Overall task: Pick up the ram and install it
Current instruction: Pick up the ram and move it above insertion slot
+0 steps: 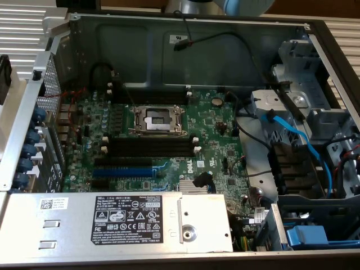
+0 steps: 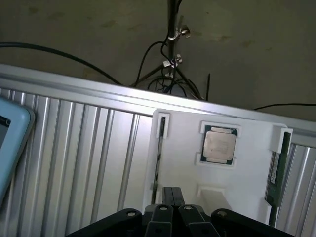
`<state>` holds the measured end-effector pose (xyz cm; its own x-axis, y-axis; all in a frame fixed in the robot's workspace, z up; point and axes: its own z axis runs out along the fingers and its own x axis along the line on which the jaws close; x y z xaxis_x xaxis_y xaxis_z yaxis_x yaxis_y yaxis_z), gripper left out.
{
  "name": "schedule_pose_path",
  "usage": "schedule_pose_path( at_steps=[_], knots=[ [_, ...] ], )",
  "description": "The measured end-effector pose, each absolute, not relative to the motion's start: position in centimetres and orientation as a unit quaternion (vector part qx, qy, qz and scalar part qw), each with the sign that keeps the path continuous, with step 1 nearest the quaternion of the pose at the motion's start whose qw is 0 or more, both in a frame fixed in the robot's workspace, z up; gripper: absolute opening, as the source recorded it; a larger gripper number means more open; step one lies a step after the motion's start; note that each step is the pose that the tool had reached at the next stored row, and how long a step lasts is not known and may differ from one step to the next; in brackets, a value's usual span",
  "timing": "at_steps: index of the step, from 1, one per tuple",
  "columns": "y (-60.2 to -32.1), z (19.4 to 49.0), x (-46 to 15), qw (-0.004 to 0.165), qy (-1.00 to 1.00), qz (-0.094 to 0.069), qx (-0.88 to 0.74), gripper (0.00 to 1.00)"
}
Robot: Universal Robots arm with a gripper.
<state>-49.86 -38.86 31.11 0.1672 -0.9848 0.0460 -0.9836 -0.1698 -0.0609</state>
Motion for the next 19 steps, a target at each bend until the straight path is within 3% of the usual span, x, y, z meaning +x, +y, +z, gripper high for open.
schedule_pose_path(
  at_steps=[19],
  knots=[
    [-39.5,28.0,-49.5,0.016,0.645,-0.026,-0.764,0.1]
  ],
)
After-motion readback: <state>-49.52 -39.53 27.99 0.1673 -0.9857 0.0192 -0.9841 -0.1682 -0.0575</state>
